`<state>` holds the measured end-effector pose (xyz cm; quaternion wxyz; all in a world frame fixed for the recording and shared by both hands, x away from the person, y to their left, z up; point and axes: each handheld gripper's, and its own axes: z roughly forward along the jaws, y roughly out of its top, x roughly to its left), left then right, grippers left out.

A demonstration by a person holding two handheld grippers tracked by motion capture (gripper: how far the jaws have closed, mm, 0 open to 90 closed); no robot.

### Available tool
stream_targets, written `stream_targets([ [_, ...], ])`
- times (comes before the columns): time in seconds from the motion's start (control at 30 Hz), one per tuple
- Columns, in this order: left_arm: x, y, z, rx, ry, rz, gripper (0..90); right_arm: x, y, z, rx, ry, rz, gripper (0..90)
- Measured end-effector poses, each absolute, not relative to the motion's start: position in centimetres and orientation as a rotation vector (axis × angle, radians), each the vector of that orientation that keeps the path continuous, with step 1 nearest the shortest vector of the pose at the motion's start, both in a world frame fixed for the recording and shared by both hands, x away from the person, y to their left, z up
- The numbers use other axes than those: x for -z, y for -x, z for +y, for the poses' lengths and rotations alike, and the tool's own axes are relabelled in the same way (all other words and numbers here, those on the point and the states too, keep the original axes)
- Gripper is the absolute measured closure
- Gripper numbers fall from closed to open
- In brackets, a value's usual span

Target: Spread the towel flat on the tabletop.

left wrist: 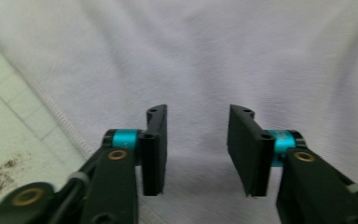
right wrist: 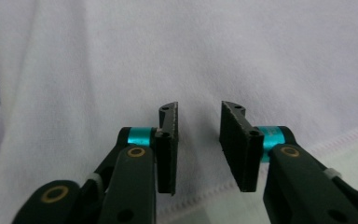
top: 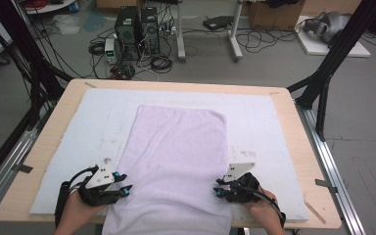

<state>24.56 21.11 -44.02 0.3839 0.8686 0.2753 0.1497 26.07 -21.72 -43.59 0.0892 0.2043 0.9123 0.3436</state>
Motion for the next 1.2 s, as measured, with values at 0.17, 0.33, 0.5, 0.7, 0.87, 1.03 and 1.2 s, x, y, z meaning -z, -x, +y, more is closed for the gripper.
stream_targets([
  [0.17, 44.1, -25.6, 20.9, -0.388, -2.222, 0.720, 87.9, 43.0, -27.4, -21.3, -0.918, -0.649, 2.641, 87.6],
  [0.33, 43.7, -27.0, 21.0, -0.460, -2.177, 0.767, 88.0, 42.7, -29.4, -21.8, -0.911, -0.689, 2.540, 89.2],
  [0.5, 42.9, -26.6, 21.2, -0.508, -2.142, 0.754, 70.9, 42.6, -29.0, -22.4, -0.979, -0.694, 2.558, 76.4],
  [0.7, 42.5, -23.4, 20.9, -0.495, -2.128, 0.654, 59.0, 41.4, -26.1, -21.8, -1.144, -0.564, 2.649, 65.8],
  [0.87, 44.3, -21.8, 20.7, -0.420, -2.210, 0.610, 57.0, 42.6, -24.2, -21.0, -1.145, -0.492, 2.769, 60.6],
  [1.03, 44.8, -21.3, 20.7, -0.349, -2.197, 0.561, 87.0, 44.0, -23.9, -21.0, -1.137, -0.474, 2.806, 86.4],
  [1.2, 44.4, -19.7, 21.4, -0.330, -2.201, 0.548, 88.1, 43.7, -22.6, -21.4, -1.149, -0.365, 2.819, 87.9],
])
